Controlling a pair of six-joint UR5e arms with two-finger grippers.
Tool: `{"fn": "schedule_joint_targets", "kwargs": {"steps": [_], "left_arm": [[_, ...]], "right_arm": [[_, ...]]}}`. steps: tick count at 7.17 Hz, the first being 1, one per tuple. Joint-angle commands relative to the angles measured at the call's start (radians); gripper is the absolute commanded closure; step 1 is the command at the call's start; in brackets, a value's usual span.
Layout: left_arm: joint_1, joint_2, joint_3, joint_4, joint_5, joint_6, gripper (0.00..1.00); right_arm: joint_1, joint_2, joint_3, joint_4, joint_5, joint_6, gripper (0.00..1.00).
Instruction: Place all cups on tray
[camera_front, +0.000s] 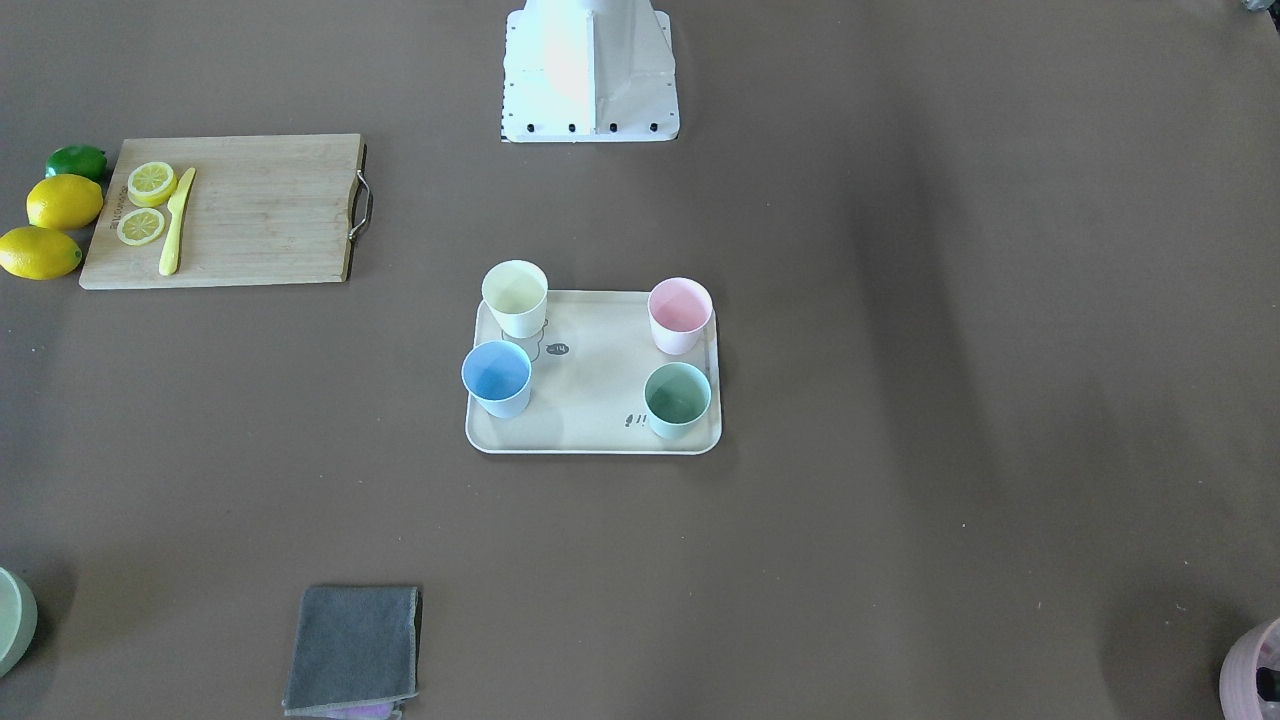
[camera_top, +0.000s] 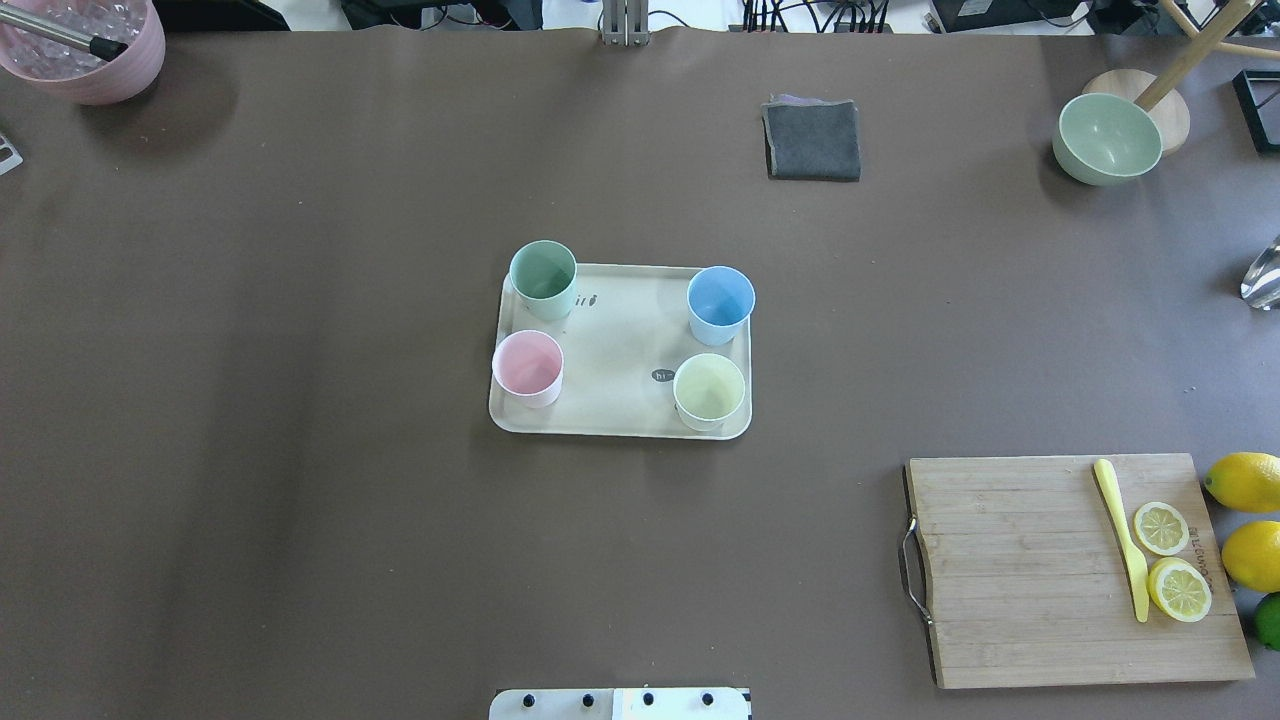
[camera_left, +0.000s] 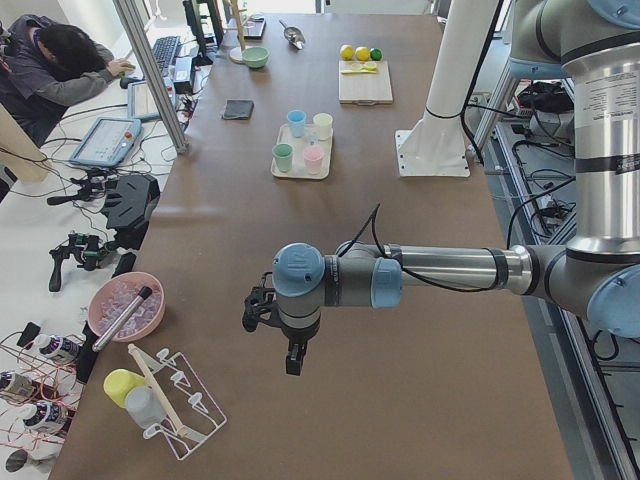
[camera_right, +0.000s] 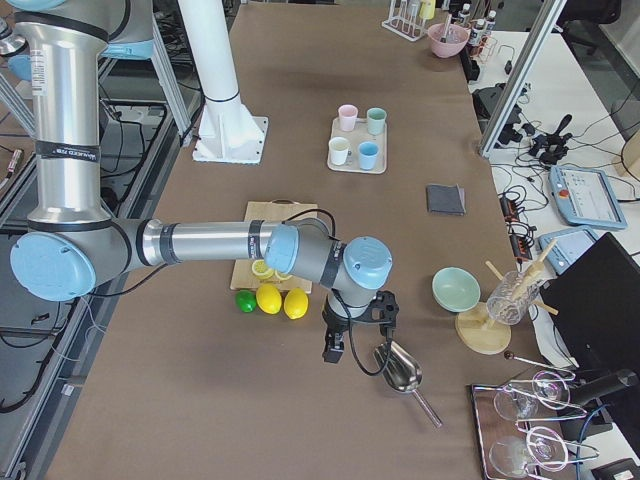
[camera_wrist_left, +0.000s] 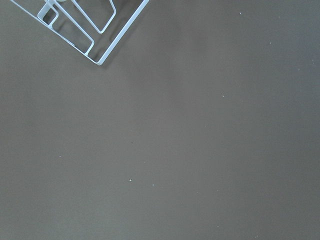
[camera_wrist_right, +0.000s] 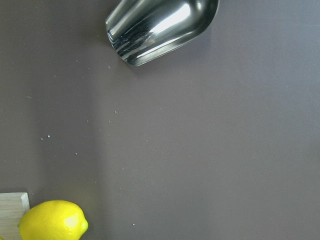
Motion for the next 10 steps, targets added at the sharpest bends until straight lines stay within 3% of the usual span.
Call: {"fn": "schedule_joint_targets", "kwargs": {"steps": [1,2,10], "left_arm": [[0.002,0.004,-0.002,-0.011,-0.013,-0.003,0.02],[0.000,0.004,-0.002,-0.016,-0.011,-0.003,0.02],[-0.004,0.007,0.003,-0.019,-0.013,0.003,0.02]], "right_arm": [[0.043,-0.072,0.021,0.134,-0.003,-0.002,0.00],[0.052,-0.101,0.033,0.212,-0.007,0.000,0.00],[0.052,-0.103,0.033,0.220,-0.003,-0.002,0.00]]}}
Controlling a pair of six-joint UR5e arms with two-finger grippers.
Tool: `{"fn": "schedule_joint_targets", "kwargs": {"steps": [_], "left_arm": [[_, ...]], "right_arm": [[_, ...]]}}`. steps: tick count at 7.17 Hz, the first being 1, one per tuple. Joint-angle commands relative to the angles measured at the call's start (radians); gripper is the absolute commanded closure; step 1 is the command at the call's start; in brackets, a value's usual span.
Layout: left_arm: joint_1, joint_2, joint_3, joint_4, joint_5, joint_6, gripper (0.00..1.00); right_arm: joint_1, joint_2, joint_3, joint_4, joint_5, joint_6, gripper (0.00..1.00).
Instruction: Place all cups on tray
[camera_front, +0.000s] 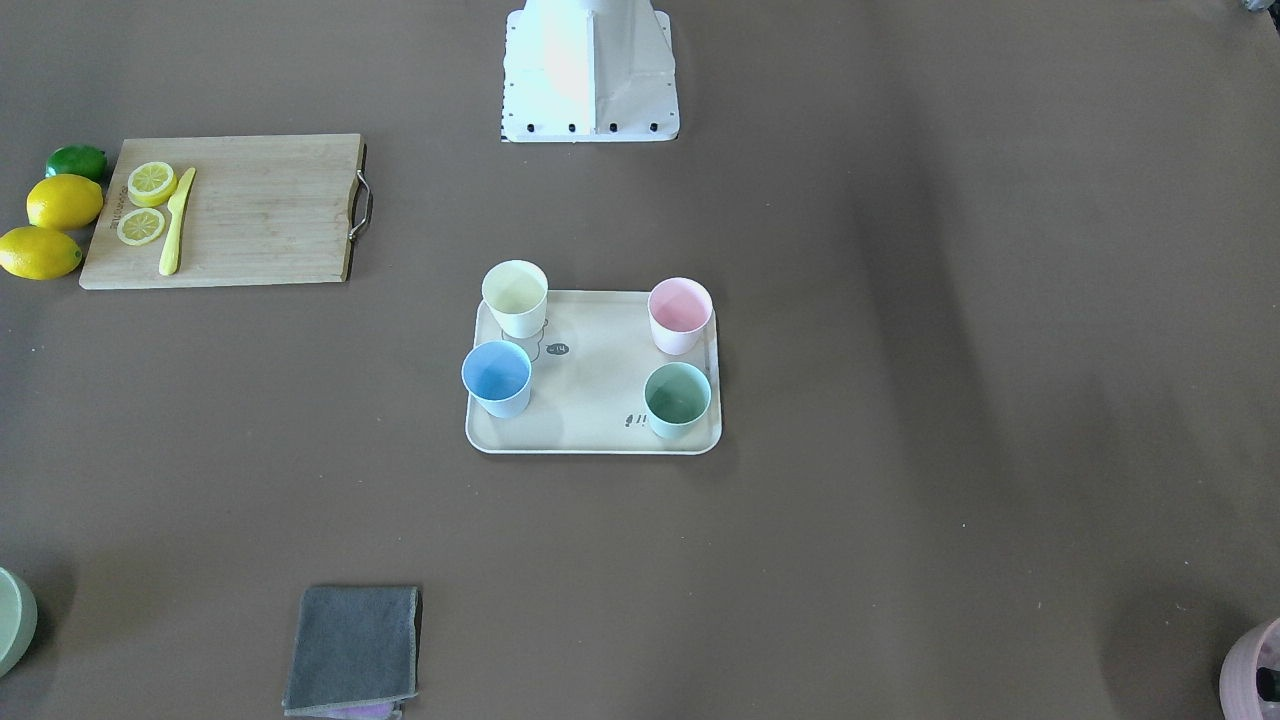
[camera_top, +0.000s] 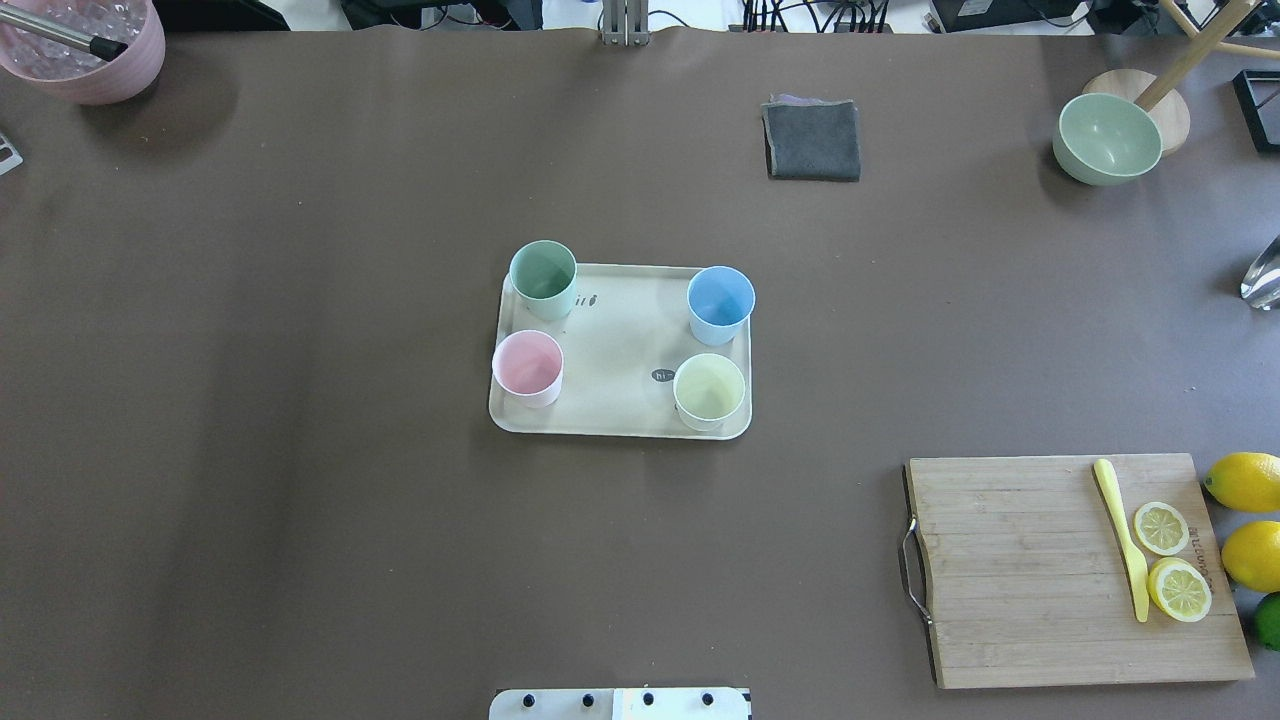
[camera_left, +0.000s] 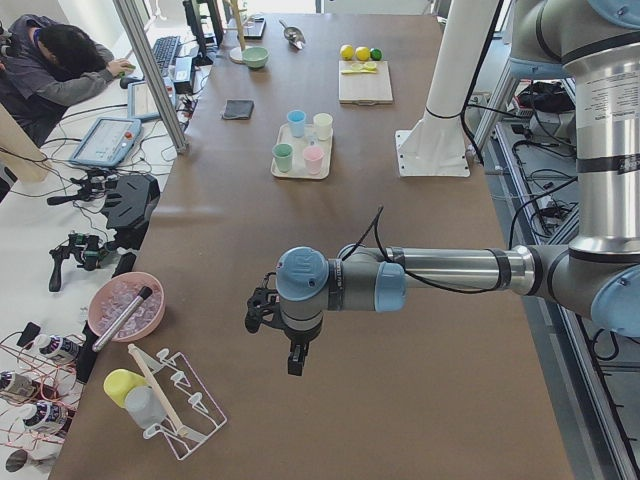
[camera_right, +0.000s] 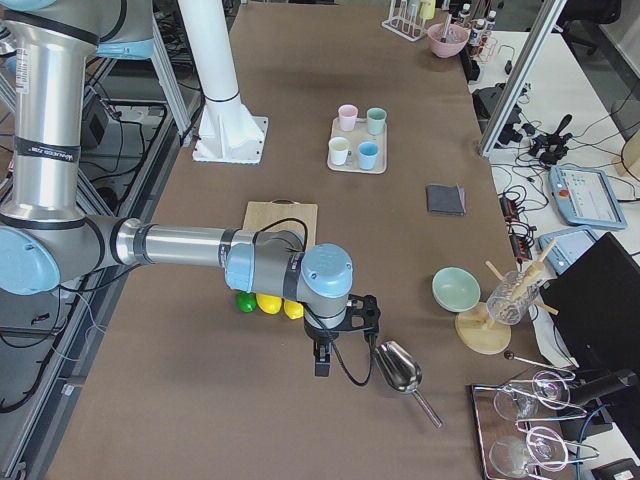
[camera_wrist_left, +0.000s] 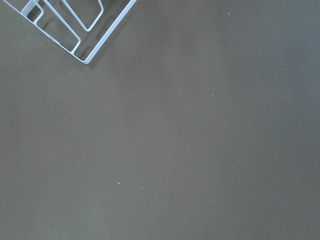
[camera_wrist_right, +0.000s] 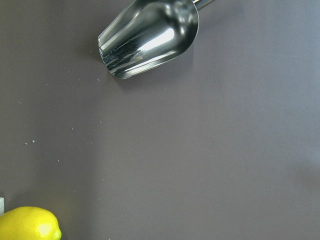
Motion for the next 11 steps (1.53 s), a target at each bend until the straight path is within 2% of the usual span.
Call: {"fn": "schedule_joint_targets", "kwargs": {"steps": [1,11], "left_arm": [[-0.003,0.001,-0.010,0.000,0.000,-0.001,0.02],[-0.002,-0.008,-0.008,0.003,0.002,-0.003,0.02]], "right_arm": [[0.000,0.003,-0.002,0.000,0.004,0.000,0.00],[-0.003,0.009,-0.002,0.000,0.028,0.002,0.00]]}}
